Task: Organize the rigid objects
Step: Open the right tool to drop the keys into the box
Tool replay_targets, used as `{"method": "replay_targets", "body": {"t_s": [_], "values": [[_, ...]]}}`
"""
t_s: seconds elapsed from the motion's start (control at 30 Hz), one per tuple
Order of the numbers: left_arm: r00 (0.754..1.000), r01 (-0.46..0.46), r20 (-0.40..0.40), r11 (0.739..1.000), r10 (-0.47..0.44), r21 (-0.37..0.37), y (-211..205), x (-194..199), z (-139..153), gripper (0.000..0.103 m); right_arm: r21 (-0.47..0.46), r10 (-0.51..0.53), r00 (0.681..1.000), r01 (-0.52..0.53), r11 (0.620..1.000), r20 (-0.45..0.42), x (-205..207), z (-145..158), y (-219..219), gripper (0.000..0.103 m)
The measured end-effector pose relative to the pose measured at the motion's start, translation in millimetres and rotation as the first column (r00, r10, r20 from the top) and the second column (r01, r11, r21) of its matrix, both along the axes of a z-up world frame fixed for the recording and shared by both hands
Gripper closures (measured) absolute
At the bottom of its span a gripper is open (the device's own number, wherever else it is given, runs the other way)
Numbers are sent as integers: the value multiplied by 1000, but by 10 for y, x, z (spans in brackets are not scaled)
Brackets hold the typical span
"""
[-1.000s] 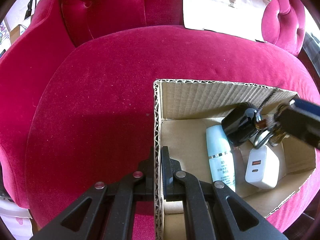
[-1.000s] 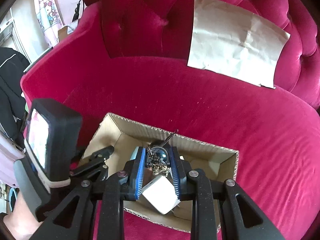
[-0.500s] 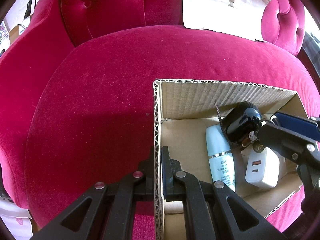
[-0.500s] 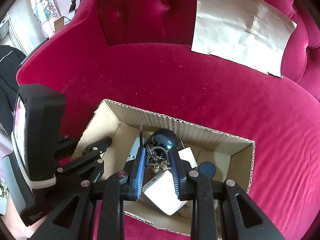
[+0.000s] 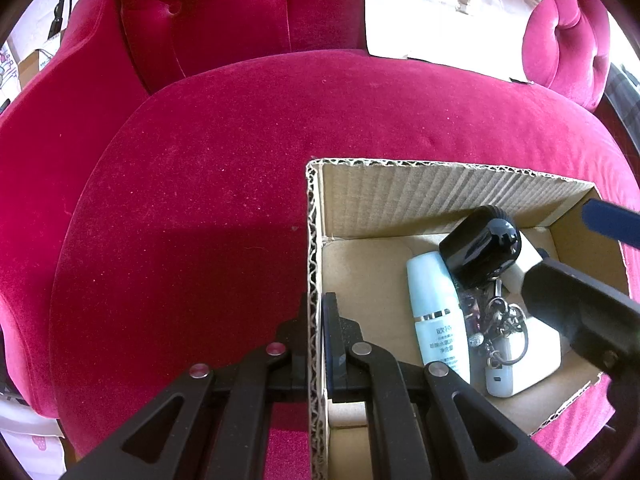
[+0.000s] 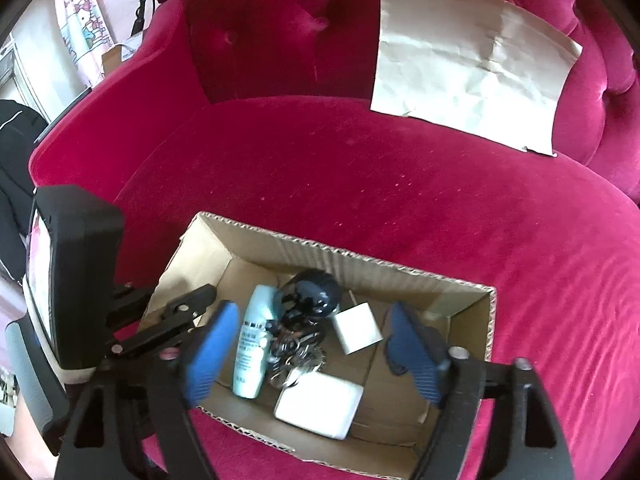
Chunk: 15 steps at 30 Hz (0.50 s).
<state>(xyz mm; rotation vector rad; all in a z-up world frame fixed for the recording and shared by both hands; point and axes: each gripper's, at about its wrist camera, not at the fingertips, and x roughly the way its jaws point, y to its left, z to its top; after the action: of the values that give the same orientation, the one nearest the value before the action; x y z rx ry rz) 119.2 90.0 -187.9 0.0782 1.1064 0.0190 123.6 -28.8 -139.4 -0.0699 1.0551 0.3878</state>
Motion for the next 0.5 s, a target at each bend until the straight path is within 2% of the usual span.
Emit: {"method": "replay_targets", "body": {"t_s": [0.03, 0.1, 0.5], "values": [[1000, 0, 0, 1000, 0, 0, -1, 0, -1, 99, -6, -3, 1000, 3, 1000, 5, 4, 5, -4, 6], [1000, 0, 0, 1000, 0, 1, -5, -1, 2, 99, -18, -12, 1000, 12, 1000, 11, 14, 3, -19, 0], [1000, 0, 0, 1000, 0, 0, -2, 1, 0, 99, -49, -41, 999, 41, 998, 12, 59, -21, -106, 0]]}}
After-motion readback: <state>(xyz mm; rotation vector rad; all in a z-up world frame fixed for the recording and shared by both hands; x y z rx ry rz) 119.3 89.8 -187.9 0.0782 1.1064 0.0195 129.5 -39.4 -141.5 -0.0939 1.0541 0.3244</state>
